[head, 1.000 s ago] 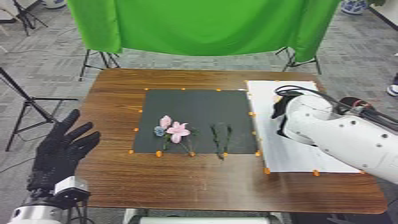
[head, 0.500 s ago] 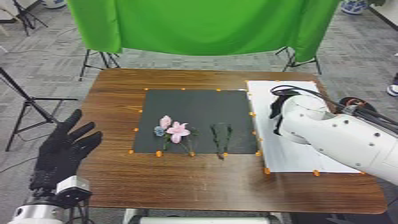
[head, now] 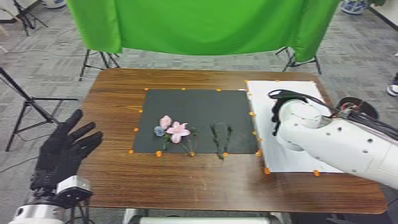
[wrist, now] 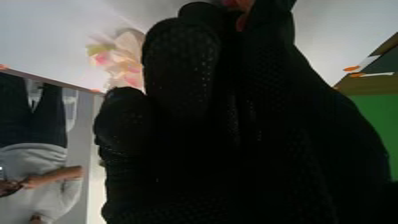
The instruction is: Arrange flowers
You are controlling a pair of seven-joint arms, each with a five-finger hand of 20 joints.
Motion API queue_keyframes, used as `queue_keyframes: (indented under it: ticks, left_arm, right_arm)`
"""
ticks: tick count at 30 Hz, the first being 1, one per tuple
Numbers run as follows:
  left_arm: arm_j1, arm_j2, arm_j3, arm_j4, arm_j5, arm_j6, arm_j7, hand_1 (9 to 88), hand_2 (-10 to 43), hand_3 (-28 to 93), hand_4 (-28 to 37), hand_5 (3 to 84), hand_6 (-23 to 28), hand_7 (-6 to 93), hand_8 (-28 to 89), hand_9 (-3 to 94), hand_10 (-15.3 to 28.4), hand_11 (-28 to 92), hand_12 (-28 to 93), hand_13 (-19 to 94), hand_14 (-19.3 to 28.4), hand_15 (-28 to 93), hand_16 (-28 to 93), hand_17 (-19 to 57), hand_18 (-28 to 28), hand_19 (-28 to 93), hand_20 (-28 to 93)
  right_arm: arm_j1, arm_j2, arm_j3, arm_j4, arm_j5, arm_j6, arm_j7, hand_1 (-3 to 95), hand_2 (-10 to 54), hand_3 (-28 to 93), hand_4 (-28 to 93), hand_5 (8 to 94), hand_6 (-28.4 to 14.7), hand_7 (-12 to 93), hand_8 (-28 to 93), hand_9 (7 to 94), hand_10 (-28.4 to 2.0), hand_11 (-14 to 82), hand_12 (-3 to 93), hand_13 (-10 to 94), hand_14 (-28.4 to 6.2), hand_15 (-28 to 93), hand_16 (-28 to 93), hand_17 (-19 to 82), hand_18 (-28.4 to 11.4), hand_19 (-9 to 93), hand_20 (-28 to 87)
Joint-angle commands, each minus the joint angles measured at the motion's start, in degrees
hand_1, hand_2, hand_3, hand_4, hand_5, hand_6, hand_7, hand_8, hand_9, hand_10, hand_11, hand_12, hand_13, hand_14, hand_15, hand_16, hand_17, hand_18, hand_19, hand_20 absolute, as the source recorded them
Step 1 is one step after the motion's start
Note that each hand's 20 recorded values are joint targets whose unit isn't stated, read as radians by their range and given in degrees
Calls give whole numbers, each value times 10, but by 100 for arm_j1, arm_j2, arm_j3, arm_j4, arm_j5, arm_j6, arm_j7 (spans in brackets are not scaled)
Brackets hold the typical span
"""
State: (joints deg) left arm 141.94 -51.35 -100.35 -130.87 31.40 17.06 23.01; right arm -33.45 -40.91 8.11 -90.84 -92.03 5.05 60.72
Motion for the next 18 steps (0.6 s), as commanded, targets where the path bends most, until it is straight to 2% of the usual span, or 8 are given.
queue_keyframes:
  ticks: [1,2,3,4,11,14,16,18]
  left_arm:
    - [97,-9,-43,-34,-6,-10,-14,271,64,608,-227,310,69,67,-68,275,186,236,124,205,277,565,-114,-65,284,547,5]
    - [150,59,-34,-43,-64,37,99,271,65,608,-226,311,69,67,-68,275,186,236,124,205,278,565,-114,-65,284,547,5]
    - [120,19,-48,-40,-28,9,22,271,65,607,-226,311,69,67,-68,276,187,235,123,206,278,565,-114,-65,284,547,5]
    - [150,44,-45,-49,-59,37,82,271,65,608,-226,310,69,67,-68,276,187,236,124,206,278,565,-114,-65,284,548,5]
    - [398,489,-62,-94,-422,285,542,272,65,609,-225,310,69,67,-68,276,188,236,124,206,278,567,-115,-64,284,548,5]
    - [500,606,-98,-113,-525,359,688,273,65,608,-225,311,69,67,-68,276,187,236,124,206,278,567,-115,-64,284,548,5]
    - [509,604,-110,-118,-537,368,698,273,65,608,-225,311,69,66,-68,276,187,236,124,205,278,567,-115,-64,284,548,5]
    - [557,742,-101,-123,-637,418,819,273,64,608,-225,311,69,66,-68,276,187,236,124,205,278,567,-115,-64,284,548,5]
  right_arm:
    - [288,168,-106,-189,-209,327,-24,585,-94,706,-283,789,24,231,35,907,-65,54,296,848,-34,549,168,562,-115,932,183]
    - [354,162,-100,-211,-237,319,-59,585,-95,708,-283,792,24,232,37,910,-64,55,298,849,-33,550,169,563,-114,932,190]
    - [356,200,-49,-279,-264,348,-43,585,-95,709,-283,793,24,232,38,911,-64,56,299,850,-33,552,170,564,-114,932,193]
    - [445,204,-84,-312,-265,414,-82,584,-95,711,-283,795,23,230,38,912,-65,56,300,851,-33,553,171,564,-115,932,200]
    - [620,167,89,-838,-461,459,-386,584,-95,719,-283,800,18,226,45,923,-74,77,298,854,-33,555,172,564,-117,932,215]
    - [616,-5,193,-1104,-521,350,-652,587,-95,721,-283,803,17,224,46,925,-74,79,299,855,-33,556,173,566,-119,932,220]
    - [644,-168,199,-1258,-524,243,-829,587,-95,723,-283,804,16,223,48,925,-75,79,300,855,-33,557,173,565,-119,932,224]
    - [555,-378,290,-1372,-544,107,-971,586,-95,723,-283,805,16,222,50,927,-77,80,299,855,-33,558,173,565,-119,932,227]
